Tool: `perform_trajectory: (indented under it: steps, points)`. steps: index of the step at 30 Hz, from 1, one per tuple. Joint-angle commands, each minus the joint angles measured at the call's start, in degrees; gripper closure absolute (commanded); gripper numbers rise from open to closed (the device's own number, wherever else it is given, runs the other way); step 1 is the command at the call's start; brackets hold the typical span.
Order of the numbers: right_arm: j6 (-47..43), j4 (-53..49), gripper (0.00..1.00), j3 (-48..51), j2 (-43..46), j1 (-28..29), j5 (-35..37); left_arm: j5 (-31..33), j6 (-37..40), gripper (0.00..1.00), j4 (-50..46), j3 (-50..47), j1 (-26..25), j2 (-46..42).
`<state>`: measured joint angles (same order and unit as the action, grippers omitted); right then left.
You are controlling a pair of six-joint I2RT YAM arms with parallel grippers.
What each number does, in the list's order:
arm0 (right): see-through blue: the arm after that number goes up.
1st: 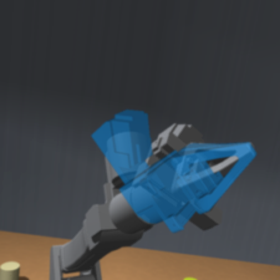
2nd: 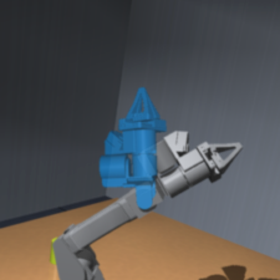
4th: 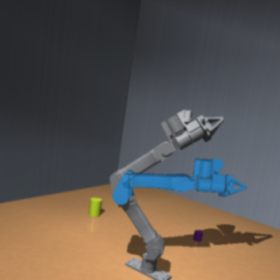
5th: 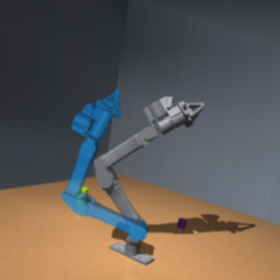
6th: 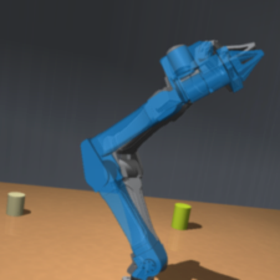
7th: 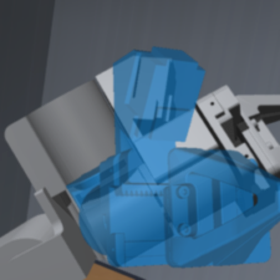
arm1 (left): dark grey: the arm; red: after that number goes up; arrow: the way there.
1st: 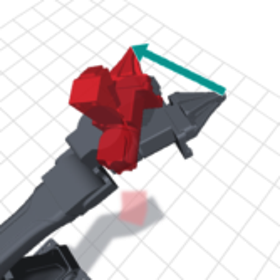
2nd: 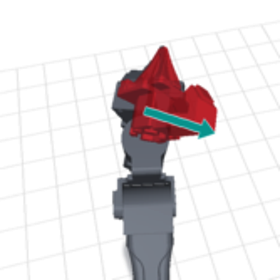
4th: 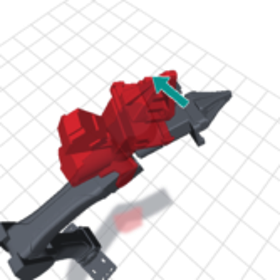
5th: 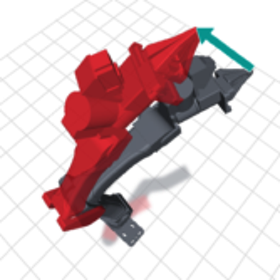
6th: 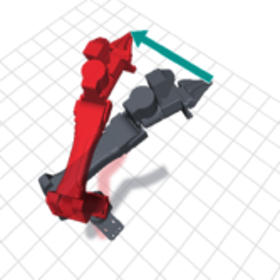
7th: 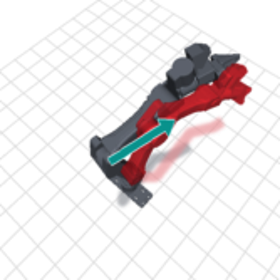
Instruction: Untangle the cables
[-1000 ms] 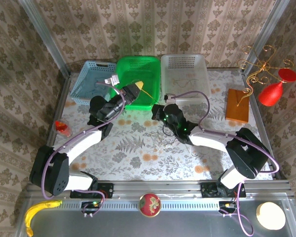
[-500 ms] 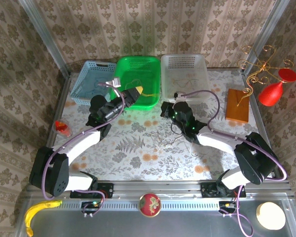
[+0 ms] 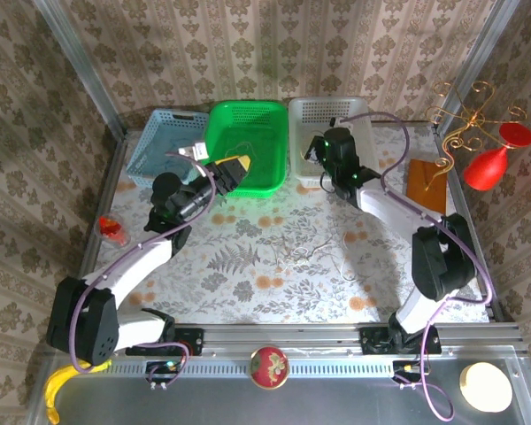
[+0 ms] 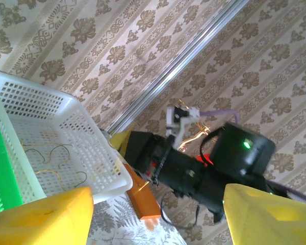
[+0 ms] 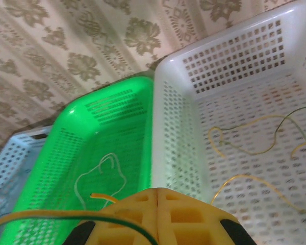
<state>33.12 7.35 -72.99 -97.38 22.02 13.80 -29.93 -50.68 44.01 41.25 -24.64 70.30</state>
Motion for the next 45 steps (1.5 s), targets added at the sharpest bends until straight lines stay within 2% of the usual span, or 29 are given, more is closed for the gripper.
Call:
perform_trajectory:
  steps: [1,3,5,9,12,17,20,27,36,45]
  points:
    - [-2.27,-8.23,1.00,-6.50,-5.73,-1.88,2.82,0.36,5.02,0.29,-4.67,-0.30,0.43,-2.90]
    - [-2.45,-12.63,0.99,-12.27,-9.91,-2.95,3.09,0.49,6.20,0.28,-6.81,-0.48,0.42,-3.91]
    - [-2.80,-16.86,0.92,-17.55,-13.94,-3.71,3.00,0.69,7.34,0.27,-8.91,-0.56,0.34,-4.92]
    - [-4.25,-26.16,0.55,-27.77,-21.18,-4.66,3.44,0.67,9.65,0.24,-13.23,-0.39,0.37,-6.57]
    - [-5.61,-30.76,0.46,-32.33,-23.45,-5.06,2.67,0.67,11.51,0.19,-16.30,-0.21,0.30,-7.62]
    - [-6.67,-30.08,0.44,-30.91,-20.47,-5.06,0.68,1.01,13.44,0.10,-18.72,-0.67,0.27,-8.51]
    - [-6.39,-27.93,0.44,-27.55,-16.54,-4.53,-2.32,1.11,14.13,0.00,-19.65,-1.01,0.18,-8.34]
    - [-5.78,-22.34,0.44,-15.47,-6.57,0.29,-6.10,2.15,16.11,0.00,-23.30,-1.84,0.24,-8.68]
    - [-2.10,-14.88,0.44,9.54,6.49,9.05,-7.53,2.86,17.84,0.00,-28.10,-4.73,0.05,-10.14]
    - [-1.07,-11.22,0.41,31.78,17.30,13.65,-12.41,2.42,17.63,0.00,-29.11,-6.80,-0.16,-11.88]
